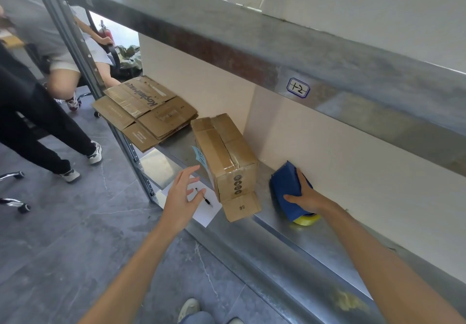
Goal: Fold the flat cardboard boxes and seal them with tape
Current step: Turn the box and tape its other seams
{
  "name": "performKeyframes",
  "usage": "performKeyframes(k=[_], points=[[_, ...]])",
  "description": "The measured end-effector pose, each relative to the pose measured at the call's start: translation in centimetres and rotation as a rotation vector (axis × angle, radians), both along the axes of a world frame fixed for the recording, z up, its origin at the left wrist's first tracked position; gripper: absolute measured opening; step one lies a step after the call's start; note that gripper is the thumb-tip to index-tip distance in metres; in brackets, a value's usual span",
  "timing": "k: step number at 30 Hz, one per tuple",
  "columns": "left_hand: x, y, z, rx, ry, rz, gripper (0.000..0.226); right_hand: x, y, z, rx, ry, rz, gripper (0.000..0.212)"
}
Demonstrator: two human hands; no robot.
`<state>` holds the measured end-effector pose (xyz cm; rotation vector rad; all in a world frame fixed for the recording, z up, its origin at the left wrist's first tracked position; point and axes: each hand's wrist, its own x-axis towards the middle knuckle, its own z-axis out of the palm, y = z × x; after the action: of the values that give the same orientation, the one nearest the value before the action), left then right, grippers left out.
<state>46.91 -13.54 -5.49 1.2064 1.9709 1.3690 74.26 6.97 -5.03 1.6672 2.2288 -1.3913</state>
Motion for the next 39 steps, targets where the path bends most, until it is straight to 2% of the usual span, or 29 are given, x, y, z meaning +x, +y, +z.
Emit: performKeyframes(k=[7, 16, 24, 29, 35, 39], points=[[0.2, -0.1, 0.0, 0.003, 0.019, 0.013, 0.054, -0.1, -0.4, -0.3, -0.014, 0.035, -0.037, 0.109], [0.6, -0.7, -0.2, -0.001, 0.007, 0.007, 0.044, -0.3, -1.1, -0.6, 0.072, -0.062, -0.008, 0.113], [0.3, -1.2, -1.0, 0.017, 0.015, -0.008, 0.043, 0.1, -3.3, 0.5, 0.182, -0.151, 0.098, 0.107], [0.5, -0.5, -1.3, -0.001, -0.004, -0.016, 0.043, 0.7, -5.5, 0.2, 0.17, -0.069, 0.023, 0.107], [1.1, 0.4, -1.1, -0.017, -0.013, -0.037, 0.042, 0.9, -6.6, -1.0, 0.322, -0.204, -0.033, 0.084], [1.1, 0.7, -1.1, -0.014, -0.01, -0.04, 0.039, 0.8, -6.8, -1.4, 0.357, -0.23, -0.003, 0.087]])
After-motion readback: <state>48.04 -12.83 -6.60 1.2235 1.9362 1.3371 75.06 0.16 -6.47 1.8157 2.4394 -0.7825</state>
